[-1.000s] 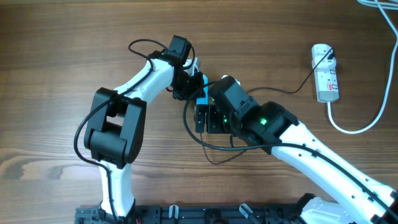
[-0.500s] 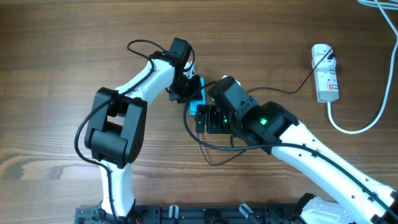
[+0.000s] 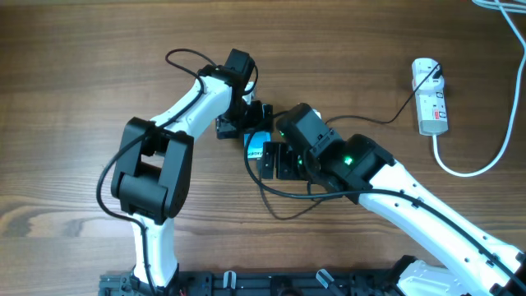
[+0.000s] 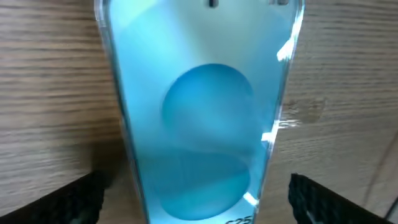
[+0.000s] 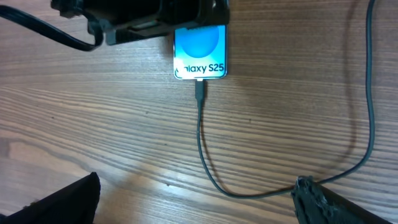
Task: Plug charger to phone and switch on socket
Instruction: 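Open both grippers and lift them away from the phone, then move the right gripper over to the white power strip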
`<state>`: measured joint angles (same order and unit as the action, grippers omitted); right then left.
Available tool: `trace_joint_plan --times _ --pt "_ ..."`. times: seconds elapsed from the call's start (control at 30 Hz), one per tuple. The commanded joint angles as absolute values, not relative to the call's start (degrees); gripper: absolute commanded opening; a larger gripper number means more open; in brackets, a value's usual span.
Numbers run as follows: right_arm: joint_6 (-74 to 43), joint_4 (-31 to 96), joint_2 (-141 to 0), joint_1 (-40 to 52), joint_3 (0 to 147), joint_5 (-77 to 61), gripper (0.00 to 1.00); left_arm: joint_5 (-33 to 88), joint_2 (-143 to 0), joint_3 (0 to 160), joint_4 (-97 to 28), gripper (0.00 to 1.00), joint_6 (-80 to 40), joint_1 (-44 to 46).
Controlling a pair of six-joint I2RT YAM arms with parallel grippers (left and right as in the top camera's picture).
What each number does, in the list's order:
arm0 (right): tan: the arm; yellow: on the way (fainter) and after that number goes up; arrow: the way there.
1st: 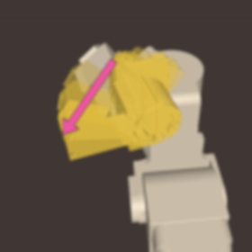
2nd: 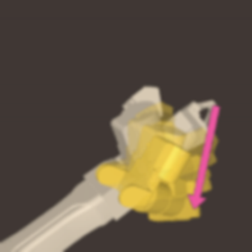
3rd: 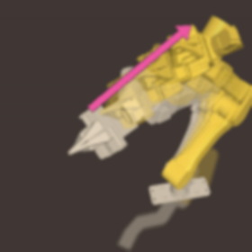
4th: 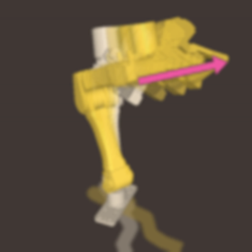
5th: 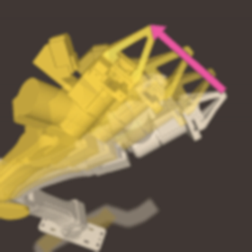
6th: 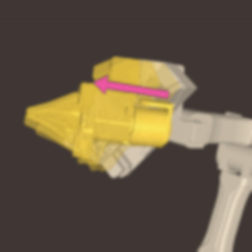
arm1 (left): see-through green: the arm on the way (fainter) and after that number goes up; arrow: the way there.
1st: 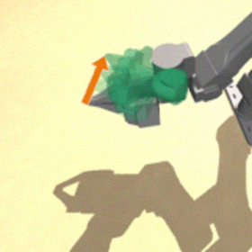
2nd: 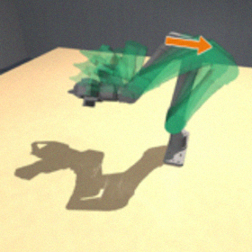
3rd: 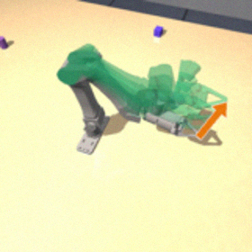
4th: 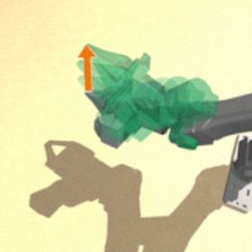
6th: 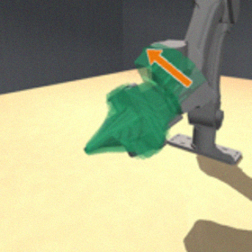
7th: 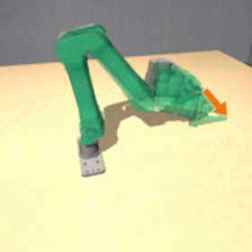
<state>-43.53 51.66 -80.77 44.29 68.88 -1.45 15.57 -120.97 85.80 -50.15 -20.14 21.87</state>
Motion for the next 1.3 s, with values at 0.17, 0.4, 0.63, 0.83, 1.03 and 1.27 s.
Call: trace_joint_plan --times 0.17,0.4,0.63,0.83,1.03,1.27 --pt "-43.0 52.7 -81.0 44.2 69.6 -0.9 1.00 8.9 -119.7 88.0 -56.4 1.00 -19.8 20.0" --pt "-36.0 55.7 -81.0 42.1 71.4 -1.0 1.00 8.8 -108.3 93.4 -59.1 1.00 -21.0 16.2" --pt "-30.8 69.6 -81.2 26.6 84.1 -1.7 1.00 -2.9 -99.3 93.4 -57.5 1.00 -26.9 14.0" --pt "-23.2 78.0 -85.4 8.1 96.5 -1.3 1.00 -2.9 -99.2 93.4 -58.1 1.00 -26.9 14.0" --pt "-23.6 71.3 -87.5 -5.8 99.2 10.4 1.00 -2.9 -99.2 93.4 -58.1 1.00 -26.9 14.0" --pt "-32.1 66.4 -90.6 -12.7 96.0 22.9 1.00 -2.9 -99.2 93.4 -58.1 1.00 -26.9 14.0"
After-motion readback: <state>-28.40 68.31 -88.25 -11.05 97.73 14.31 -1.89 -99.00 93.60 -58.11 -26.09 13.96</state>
